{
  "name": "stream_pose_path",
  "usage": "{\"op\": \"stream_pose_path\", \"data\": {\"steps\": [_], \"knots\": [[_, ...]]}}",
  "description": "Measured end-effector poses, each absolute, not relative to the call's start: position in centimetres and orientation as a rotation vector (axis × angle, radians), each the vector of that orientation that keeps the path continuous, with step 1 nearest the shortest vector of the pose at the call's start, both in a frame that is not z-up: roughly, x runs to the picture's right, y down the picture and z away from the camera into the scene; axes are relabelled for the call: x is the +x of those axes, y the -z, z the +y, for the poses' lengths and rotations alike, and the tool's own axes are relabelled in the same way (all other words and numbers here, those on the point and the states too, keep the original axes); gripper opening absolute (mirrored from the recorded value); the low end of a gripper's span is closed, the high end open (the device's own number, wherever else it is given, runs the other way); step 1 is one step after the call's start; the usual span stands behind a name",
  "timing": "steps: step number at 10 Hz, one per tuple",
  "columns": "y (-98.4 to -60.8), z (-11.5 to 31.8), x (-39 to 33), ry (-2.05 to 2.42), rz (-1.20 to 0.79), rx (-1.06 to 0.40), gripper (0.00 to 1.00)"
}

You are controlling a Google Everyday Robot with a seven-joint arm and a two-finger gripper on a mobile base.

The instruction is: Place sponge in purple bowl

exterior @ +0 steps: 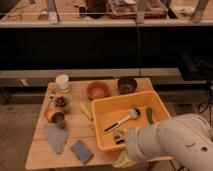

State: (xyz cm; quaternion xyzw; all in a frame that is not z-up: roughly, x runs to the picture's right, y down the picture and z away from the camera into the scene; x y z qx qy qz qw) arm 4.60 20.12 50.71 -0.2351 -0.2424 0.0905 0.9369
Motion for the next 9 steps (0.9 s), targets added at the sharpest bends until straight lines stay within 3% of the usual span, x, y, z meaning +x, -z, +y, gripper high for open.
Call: {"op": "stream_pose_path", "data": {"steps": [4, 9], "knots": [[-51.8, 20.6, 3.6, -0.205, -0.523, -0.517, 0.65], [-54.5, 24.5, -5.2, -0.217, -0.564, -0.57, 0.65]]}}
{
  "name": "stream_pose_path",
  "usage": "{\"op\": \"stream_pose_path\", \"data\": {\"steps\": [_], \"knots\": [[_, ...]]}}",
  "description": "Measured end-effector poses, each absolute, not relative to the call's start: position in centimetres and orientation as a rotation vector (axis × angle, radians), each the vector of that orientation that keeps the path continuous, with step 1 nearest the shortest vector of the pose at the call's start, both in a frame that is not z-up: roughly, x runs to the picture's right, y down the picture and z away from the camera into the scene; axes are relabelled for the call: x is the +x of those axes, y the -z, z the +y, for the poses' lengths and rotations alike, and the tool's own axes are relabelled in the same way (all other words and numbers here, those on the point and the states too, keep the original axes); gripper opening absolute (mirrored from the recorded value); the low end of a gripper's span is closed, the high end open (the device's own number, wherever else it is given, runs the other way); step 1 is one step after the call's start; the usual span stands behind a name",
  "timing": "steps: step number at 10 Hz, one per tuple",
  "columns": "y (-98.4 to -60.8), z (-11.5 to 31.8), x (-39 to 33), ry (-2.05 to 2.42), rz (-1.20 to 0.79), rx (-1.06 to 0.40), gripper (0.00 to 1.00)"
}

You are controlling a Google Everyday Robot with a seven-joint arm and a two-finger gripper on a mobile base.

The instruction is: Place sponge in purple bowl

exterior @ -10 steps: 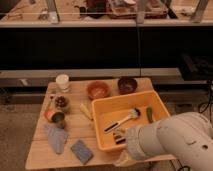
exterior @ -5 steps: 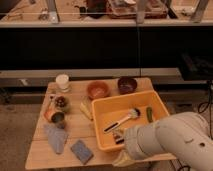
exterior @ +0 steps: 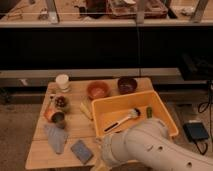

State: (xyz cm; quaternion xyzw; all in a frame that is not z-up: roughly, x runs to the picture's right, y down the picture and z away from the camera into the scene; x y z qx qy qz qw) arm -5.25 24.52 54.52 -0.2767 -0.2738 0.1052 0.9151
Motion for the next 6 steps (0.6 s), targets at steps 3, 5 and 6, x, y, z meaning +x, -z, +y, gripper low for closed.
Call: {"op": "stream_pose_path", "data": {"steps": [3, 5, 6], "knots": [[-56.9, 25.7, -7.4, -0.223, -0.562, -0.574, 0.65], [-59.2, 25.9, -7.6, -0.235, -0.563, -0.573, 0.65], [-60.1, 25.6, -7.9, -0.235, -0.571, -0.573, 0.65]]}}
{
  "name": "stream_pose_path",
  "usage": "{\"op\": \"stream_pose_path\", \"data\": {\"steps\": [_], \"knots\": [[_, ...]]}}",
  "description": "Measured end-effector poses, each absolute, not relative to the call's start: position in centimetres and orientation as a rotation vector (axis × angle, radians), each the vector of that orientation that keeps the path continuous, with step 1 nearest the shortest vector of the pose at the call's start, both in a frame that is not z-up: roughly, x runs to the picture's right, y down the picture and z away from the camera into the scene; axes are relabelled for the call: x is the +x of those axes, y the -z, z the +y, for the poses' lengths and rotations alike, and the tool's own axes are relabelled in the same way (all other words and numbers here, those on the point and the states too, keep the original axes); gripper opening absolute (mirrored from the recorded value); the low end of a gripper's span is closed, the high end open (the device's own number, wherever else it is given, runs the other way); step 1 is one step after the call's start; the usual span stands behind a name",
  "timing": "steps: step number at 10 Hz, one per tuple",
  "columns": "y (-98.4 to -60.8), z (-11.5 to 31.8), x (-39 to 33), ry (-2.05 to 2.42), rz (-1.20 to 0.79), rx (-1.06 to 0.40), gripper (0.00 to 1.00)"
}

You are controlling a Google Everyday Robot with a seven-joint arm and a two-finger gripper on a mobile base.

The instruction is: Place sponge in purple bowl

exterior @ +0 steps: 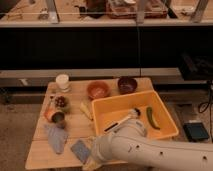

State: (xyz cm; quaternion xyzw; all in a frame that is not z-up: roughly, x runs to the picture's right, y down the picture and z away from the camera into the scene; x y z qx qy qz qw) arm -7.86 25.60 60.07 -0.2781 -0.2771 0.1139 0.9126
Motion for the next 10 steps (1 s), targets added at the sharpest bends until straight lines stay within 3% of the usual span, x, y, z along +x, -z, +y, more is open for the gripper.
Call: {"op": "stream_pose_path", "data": {"steps": [10], "knots": [[-65.6, 27.5, -11.1, -0.222, -0.559, -0.608, 0.65]]}}
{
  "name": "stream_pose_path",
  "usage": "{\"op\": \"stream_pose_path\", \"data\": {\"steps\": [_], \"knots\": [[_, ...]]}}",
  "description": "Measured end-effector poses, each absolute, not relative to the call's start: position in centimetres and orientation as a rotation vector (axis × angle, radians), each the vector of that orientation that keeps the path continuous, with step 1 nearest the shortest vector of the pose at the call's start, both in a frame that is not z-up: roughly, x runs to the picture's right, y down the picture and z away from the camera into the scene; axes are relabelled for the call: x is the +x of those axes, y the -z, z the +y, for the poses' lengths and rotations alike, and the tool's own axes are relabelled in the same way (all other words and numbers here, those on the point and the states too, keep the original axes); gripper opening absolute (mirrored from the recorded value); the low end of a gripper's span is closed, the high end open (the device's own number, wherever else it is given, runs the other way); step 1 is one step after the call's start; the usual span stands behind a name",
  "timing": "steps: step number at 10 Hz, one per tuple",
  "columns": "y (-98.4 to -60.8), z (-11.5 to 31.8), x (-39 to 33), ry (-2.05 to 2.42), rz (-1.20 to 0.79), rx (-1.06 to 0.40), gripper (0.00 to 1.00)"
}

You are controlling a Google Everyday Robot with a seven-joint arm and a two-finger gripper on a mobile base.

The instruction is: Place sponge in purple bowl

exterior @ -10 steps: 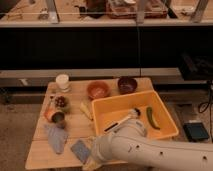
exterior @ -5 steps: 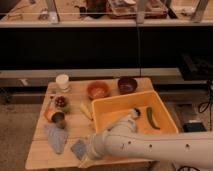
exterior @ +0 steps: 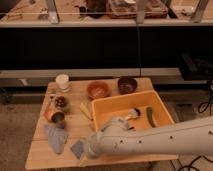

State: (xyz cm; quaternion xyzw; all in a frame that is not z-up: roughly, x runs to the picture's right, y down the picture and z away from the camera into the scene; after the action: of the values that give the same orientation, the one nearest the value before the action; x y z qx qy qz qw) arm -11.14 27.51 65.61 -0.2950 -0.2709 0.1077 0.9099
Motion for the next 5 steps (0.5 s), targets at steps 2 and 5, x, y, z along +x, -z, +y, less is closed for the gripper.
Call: {"op": "stream_pose_path", "data": {"steps": [2, 5], "knots": [[-66.09, 27.4, -11.11, -0.221, -0.568, -0.616, 0.65], [-66.07, 27.38, -11.15, -0.218, -0.571, -0.616, 0.65]]}}
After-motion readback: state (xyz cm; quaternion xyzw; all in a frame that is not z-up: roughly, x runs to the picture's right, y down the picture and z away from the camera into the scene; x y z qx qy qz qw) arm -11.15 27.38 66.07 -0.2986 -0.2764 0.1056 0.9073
